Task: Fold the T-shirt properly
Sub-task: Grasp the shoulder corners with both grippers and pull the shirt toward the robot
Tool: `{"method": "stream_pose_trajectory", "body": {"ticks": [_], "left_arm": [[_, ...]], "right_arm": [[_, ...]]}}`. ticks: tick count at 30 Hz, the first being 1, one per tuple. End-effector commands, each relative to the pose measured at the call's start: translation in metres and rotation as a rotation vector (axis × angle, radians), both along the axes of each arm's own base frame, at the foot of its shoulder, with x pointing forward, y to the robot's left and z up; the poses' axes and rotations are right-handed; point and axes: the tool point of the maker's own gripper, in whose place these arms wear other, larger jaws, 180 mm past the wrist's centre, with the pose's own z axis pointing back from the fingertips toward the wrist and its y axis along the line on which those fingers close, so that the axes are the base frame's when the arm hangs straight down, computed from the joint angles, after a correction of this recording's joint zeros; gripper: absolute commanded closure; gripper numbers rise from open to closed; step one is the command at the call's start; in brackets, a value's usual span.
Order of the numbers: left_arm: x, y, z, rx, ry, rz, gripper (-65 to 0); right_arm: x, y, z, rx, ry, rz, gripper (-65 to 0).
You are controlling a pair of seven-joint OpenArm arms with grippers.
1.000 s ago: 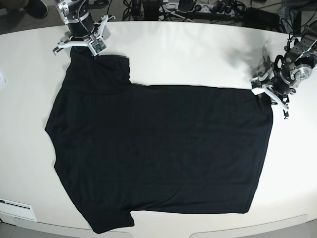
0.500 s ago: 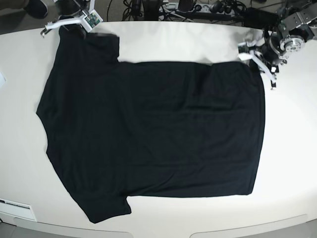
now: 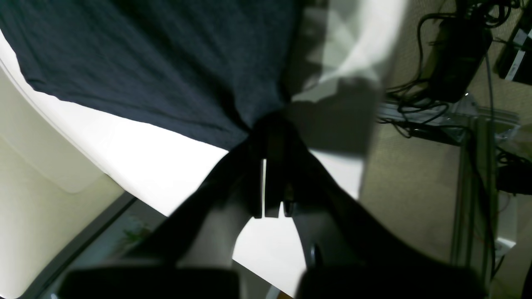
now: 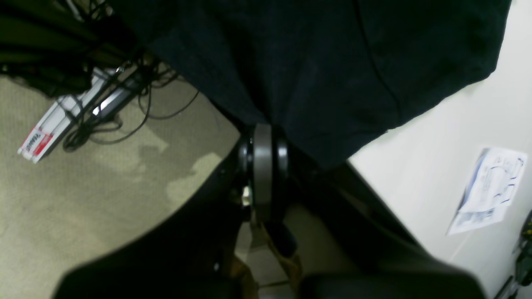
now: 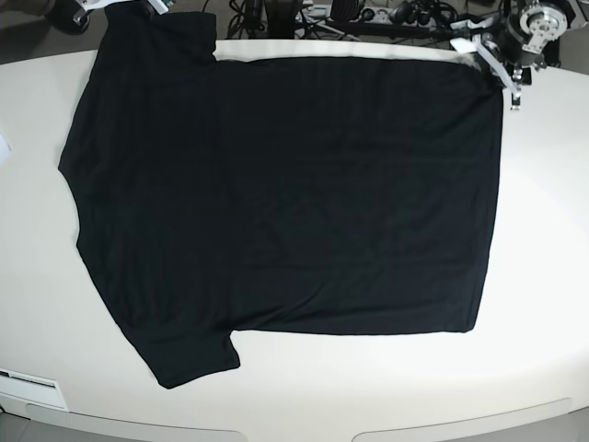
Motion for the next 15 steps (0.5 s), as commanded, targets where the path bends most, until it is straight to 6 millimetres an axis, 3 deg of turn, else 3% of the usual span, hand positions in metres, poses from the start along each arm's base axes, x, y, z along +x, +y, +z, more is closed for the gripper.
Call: {"method": "stream_pose_trajectory", "body": {"ticks": [1, 9, 15], "left_arm": [[-0.004, 0.000, 0.004, 0.004, 0.005, -0.015, 0.0], [-0.027, -0.001, 0.001, 0.018, 0.014, -0.036, 0.0], [-0.016, -0.002, 0.007, 0.038, -0.045, -0.075, 0.0]], "right_arm": [[-0.002, 0.001, 0.005, 0.004, -0.008, 0.000, 0.0], [-0.016, 0.001, 0.003, 0.023, 0.041, -0.034, 0.0], [-0.013, -0.003, 0.006, -0.016, 0.017, -0.005, 0.0]]}}
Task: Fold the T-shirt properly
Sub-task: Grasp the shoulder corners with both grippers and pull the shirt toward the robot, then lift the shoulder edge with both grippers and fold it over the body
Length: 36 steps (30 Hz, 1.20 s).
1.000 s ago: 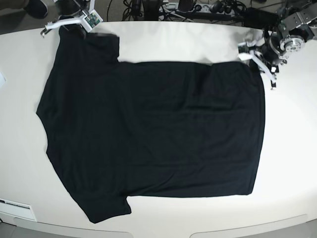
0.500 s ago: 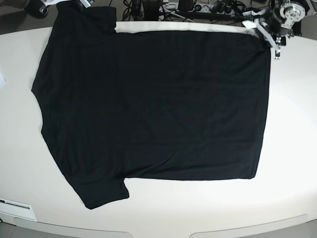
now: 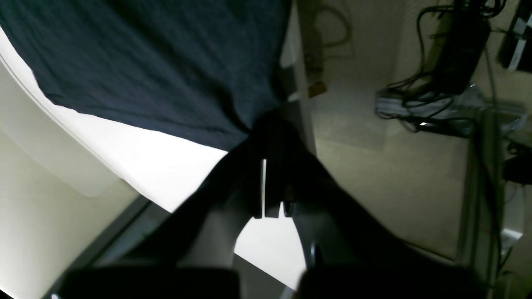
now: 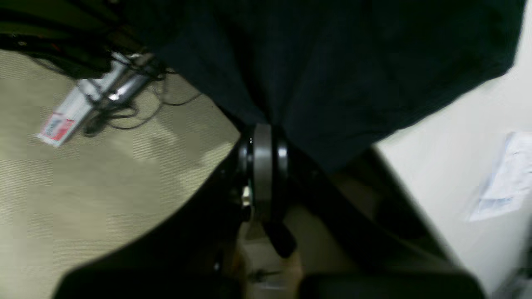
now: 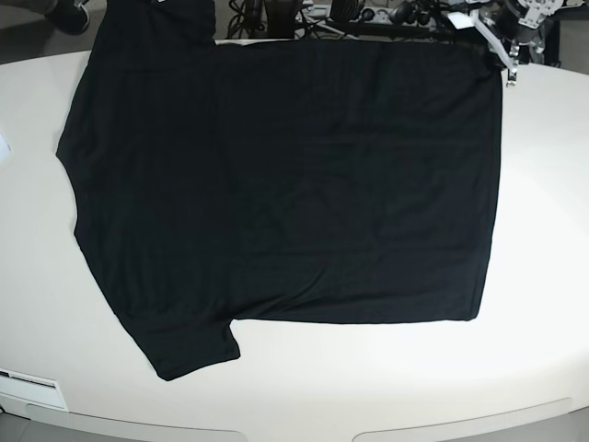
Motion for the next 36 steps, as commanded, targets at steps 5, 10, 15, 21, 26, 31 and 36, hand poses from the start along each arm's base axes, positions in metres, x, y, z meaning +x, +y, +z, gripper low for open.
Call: {"method": "stream_pose_trajectory", "body": {"ticks": [5, 10, 15, 21, 26, 31, 36], "left_arm": [[0.047, 0.001, 0.027, -0.011, -0.193, -0.016, 0.0], [0.053, -0.039, 0.039, -0.187, -0.172, -0.035, 0.0], [0.083, -0.050, 0.063, -0.230, -0.271, -0.060, 0.0], [0.139, -0.053, 0.101, -0.301, -0.424, -0.051, 0.0], [0.164, -0.038, 0.112, -0.318, -0.468, 0.027, 0.0], [0.175, -0.038, 0.107, -0.370, -0.494, 0.067, 0.0], [0.174, -0.032, 0.086, -0.398, -0.487, 0.159, 0.0]], "right_arm": [[0.033, -0.007, 0.017, -0.058, -0.165, 0.025, 0.0], [0.071, -0.002, 0.025, -0.049, -0.282, 0.077, 0.0], [0.099, -0.005, 0.036, -0.063, -0.375, 0.113, 0.0], [0.132, -0.008, 0.053, -0.084, -0.493, 0.174, 0.0], [0.155, -0.019, 0.062, -0.061, -0.527, 0.149, 0.0], [0.171, -0.028, 0.075, 0.027, -0.562, 0.132, 0.0], [0.186, -0.020, 0.082, 0.122, -0.568, 0.136, 0.0]]}}
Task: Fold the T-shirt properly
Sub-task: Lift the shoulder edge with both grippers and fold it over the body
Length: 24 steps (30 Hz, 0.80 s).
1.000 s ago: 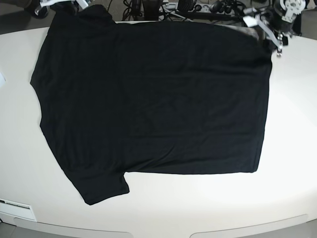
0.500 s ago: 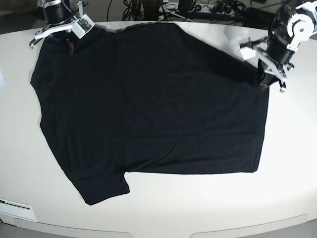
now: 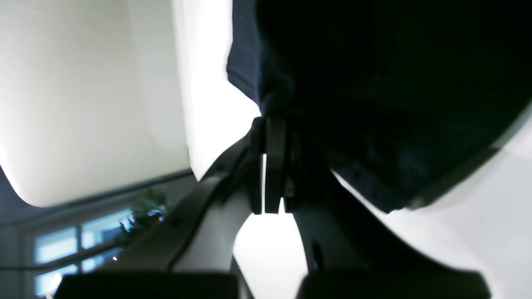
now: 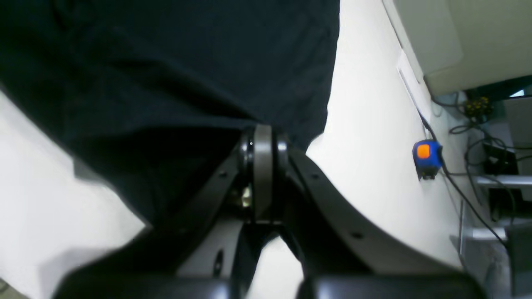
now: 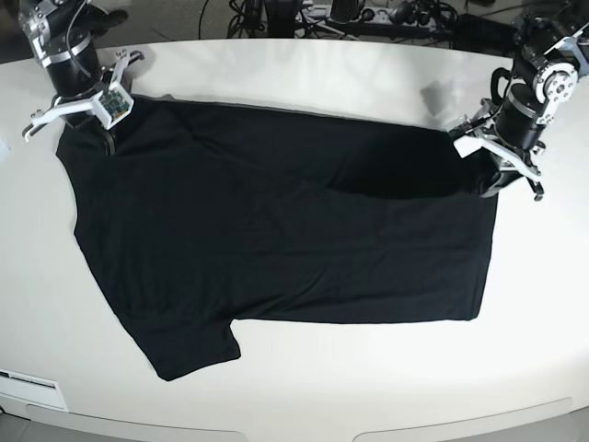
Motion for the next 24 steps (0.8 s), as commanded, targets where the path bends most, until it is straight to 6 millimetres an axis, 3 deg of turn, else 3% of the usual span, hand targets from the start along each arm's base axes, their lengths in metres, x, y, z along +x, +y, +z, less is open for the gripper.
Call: {"method": "stream_pose_trajectory", "body": {"ticks": [1, 8, 14, 24], "left_arm": [[0.007, 0.002, 0.009, 0.005, -0.042, -0.001, 0.0], [0.013, 0.016, 0.005, 0.003, -0.108, 0.083, 0.0], [0.021, 0.028, 0.022, 0.038, -0.225, 0.145, 0.0], [0.017, 0.017, 0.012, -0.037, -0.215, 0.187, 0.0]], "right_arm": [[0.006, 0.008, 0.012, 0.028, -0.044, 0.039, 0.0], [0.026, -0.007, -0.004, 0.023, -0.032, 0.020, 0.0], [0.040, -0.009, -0.006, 0.043, -0.035, 0.022, 0.0], [0.044, 0.016, -0.001, 0.184, 0.002, 0.102, 0.0]]}}
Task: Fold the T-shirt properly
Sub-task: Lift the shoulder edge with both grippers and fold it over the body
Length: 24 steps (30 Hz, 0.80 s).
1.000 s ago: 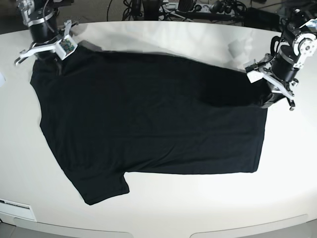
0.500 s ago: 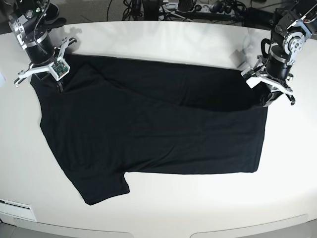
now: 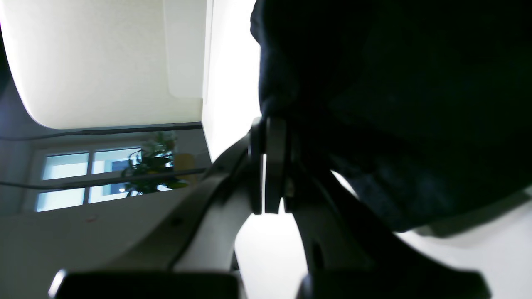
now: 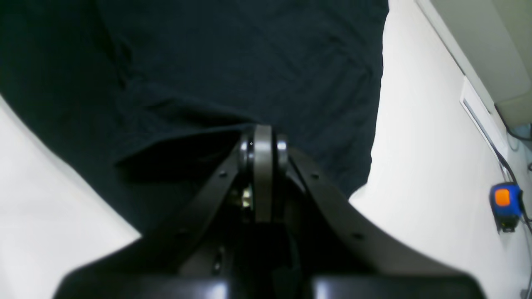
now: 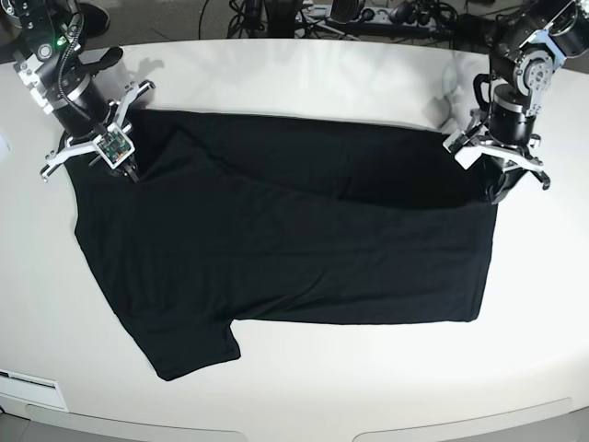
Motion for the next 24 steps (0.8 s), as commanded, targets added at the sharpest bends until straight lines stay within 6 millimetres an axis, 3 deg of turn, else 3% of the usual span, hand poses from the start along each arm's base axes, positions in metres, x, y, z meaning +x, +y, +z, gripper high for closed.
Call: {"method": "stream_pose_trajectory", "body": {"ticks": [1, 6, 13, 16, 17, 18, 20, 22, 24], "left_arm": [[0.007, 0.001, 0.013, 0.002, -0.045, -0.008, 0.0], [0.005, -0.005, 0.008, -0.036, -0.034, 0.000, 0.0], [0.005, -0.007, 0.006, -0.048, -0.024, -0.010, 0.0], [0.006, -0.006, 0.006, -0.061, -0.035, 0.009, 0.0], [0.006, -0.004, 0.006, -0.071, -0.048, 0.031, 0.0], [0.007, 0.002, 0.006, -0.080, -0.062, 0.073, -4.6], [0.006, 0.009, 0.009, -0.128, -0.107, 0.160, -22.1], [0.004, 0.010, 0.012, -0.210, -0.156, 0.230, -30.4], [0.003, 0.010, 0.011, -0.274, -0.182, 0.276, -30.3]], "right_arm": [[0.007, 0.000, 0.012, 0.001, -0.049, 0.009, 0.0], [0.016, -0.014, 0.021, -0.034, -0.111, -0.062, 0.0], [0.009, -0.002, 0.015, 0.014, -0.063, -0.019, 0.0], [0.013, -0.010, 0.015, 0.026, -0.081, -0.076, 0.0], [0.015, -0.012, 0.016, 0.031, -0.089, -0.090, -6.5], [0.016, -0.015, 0.017, 0.035, -0.099, -0.115, -18.2], [0.022, -0.027, 0.024, 0.053, -0.142, -0.203, -36.2], [0.026, -0.044, 0.033, 0.079, -0.206, -0.332, -37.5], [0.028, -0.050, 0.037, 0.098, -0.230, -0.383, -34.2]]}}
